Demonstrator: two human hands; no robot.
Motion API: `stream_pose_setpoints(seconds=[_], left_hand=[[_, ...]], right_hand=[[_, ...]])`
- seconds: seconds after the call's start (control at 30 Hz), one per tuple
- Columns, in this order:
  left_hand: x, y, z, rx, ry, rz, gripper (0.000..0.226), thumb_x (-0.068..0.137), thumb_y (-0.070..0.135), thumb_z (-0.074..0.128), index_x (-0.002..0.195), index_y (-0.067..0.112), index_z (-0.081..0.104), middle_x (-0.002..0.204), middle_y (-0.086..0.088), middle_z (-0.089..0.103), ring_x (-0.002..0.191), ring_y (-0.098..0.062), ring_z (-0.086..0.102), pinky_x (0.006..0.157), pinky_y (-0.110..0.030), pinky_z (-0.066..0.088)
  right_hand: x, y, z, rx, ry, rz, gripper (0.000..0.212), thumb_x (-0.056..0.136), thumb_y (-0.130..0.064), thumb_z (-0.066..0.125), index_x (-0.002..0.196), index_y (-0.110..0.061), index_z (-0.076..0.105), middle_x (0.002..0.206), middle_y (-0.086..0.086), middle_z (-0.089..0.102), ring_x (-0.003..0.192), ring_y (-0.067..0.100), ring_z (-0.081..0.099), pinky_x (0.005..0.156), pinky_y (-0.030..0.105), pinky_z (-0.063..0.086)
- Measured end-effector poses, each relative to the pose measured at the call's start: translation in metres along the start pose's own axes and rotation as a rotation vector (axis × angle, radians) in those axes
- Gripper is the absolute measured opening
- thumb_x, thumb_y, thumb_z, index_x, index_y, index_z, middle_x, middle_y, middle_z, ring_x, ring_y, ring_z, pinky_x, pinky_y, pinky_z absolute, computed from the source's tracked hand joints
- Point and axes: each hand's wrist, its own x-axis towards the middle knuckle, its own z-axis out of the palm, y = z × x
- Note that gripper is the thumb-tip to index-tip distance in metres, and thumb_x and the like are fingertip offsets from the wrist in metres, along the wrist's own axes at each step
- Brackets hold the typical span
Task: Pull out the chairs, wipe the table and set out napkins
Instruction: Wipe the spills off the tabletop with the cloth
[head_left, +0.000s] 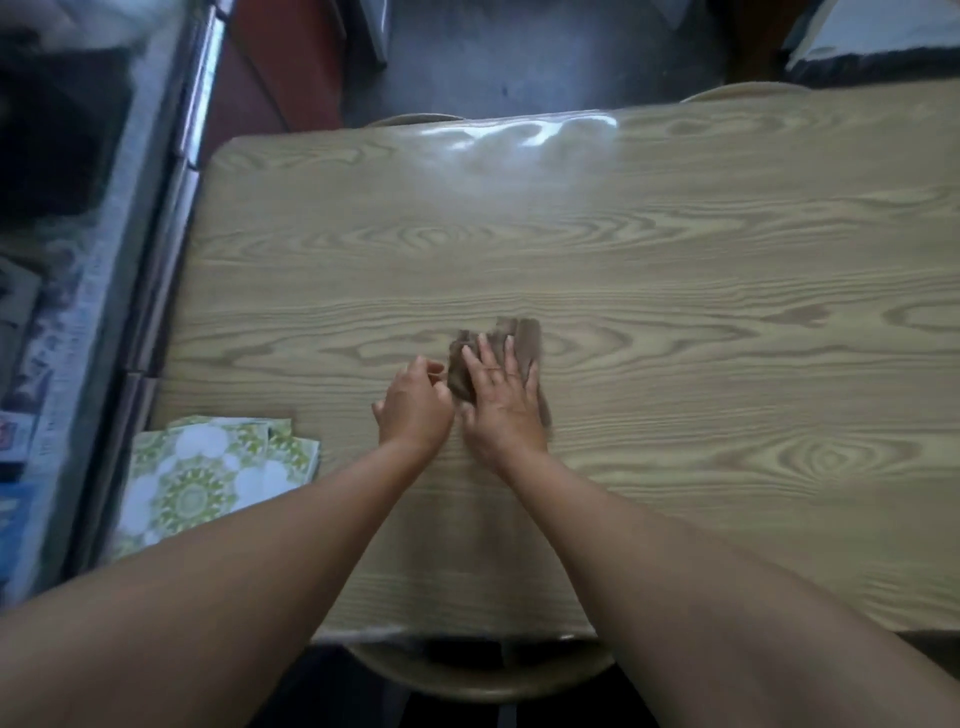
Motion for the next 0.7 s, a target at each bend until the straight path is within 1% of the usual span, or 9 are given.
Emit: stream_pose_setpoints(seconds=[0.07,0.13,0.23,0.3,0.37,0.43,0.53,0.6,0.7], left_hand=[[0.007,-0.020,-0.017,-0.092,0.020,-0.096,0.029,0.091,0.014,0.050,0.119,0.011,0.061,0.121,-0.011,0.066,0.116,-0.028,0.058,0.101,-0.041,0.042],[0.013,-0.032,-0.027,-0.171,0.040,-0.194,0.030,0.091,0.016,0.051,0.119,0.010,0.061,0.122,-0.013,0.065,0.117,-0.030,0.058,0.100,-0.038,0.043],[0.015,-0.039,-0.028,-0.299,0.026,-0.356,0.030,0.088,0.021,0.057,0.112,0.006,0.067,0.116,-0.017,0.068,0.112,-0.032,0.061,0.097,-0.040,0.047],[0.013,-0.035,-0.022,-0.404,-0.013,-0.405,0.028,0.084,0.022,0.064,0.099,-0.002,0.070,0.105,-0.024,0.070,0.103,-0.036,0.066,0.085,-0.039,0.051],[0.008,-0.027,-0.016,-0.474,-0.074,-0.444,0.032,0.080,0.021,0.070,0.096,-0.007,0.070,0.101,-0.025,0.071,0.097,-0.037,0.068,0.072,-0.036,0.052],[0.005,-0.018,-0.010,-0.512,-0.128,-0.497,0.032,0.075,0.020,0.075,0.097,-0.003,0.071,0.100,-0.020,0.072,0.094,-0.032,0.069,0.070,-0.030,0.051],[0.006,-0.013,-0.012,-0.524,-0.122,-0.534,0.036,0.074,0.021,0.072,0.104,0.002,0.070,0.110,-0.017,0.070,0.105,-0.034,0.064,0.092,-0.037,0.053],[0.009,-0.014,-0.021,-0.504,-0.071,-0.496,0.033,0.077,0.019,0.065,0.104,0.002,0.068,0.111,-0.019,0.068,0.107,-0.036,0.062,0.095,-0.039,0.050],[0.017,-0.021,-0.050,-0.681,0.050,-0.444,0.019,0.079,0.010,0.061,0.094,-0.001,0.063,0.103,-0.021,0.069,0.097,-0.034,0.066,0.079,-0.035,0.051]], right_hand=[[0.009,-0.031,0.001,0.131,-0.009,-0.108,0.063,0.094,-0.018,0.048,0.153,-0.022,0.026,0.164,-0.001,0.008,0.151,0.021,0.003,0.121,0.045,0.004],[0.012,-0.045,-0.004,0.181,0.117,-0.048,0.054,0.094,-0.017,0.048,0.146,-0.019,0.039,0.159,0.002,0.027,0.148,0.020,0.020,0.117,0.040,0.019],[0.009,-0.044,-0.017,0.004,0.313,0.346,0.046,0.090,-0.026,0.052,0.135,-0.016,0.045,0.141,0.008,0.046,0.132,0.028,0.039,0.103,0.040,0.032],[0.006,-0.036,-0.025,0.052,0.227,0.608,0.052,0.089,-0.031,0.055,0.135,-0.012,0.042,0.139,0.012,0.044,0.131,0.032,0.040,0.104,0.042,0.035],[0.007,-0.030,-0.027,0.191,0.079,0.724,0.052,0.088,-0.033,0.057,0.132,-0.008,0.045,0.135,0.015,0.051,0.127,0.033,0.048,0.105,0.042,0.040],[0.009,-0.029,-0.025,0.318,-0.016,0.694,0.039,0.084,-0.028,0.059,0.115,-0.005,0.059,0.113,0.017,0.063,0.107,0.028,0.060,0.091,0.033,0.047],[0.009,-0.046,-0.023,0.493,-0.059,0.639,0.026,0.078,-0.024,0.067,0.093,-0.004,0.071,0.092,0.016,0.067,0.087,0.025,0.063,0.070,0.028,0.045],[0.012,-0.062,-0.023,0.591,-0.044,0.611,0.020,0.078,-0.024,0.072,0.091,-0.009,0.075,0.099,0.018,0.072,0.099,0.030,0.067,0.081,0.032,0.052],[0.019,-0.095,-0.026,0.729,0.035,0.527,0.011,0.081,-0.019,0.072,0.073,-0.020,0.066,0.098,0.014,0.073,0.094,0.026,0.068,0.088,0.035,0.054]])
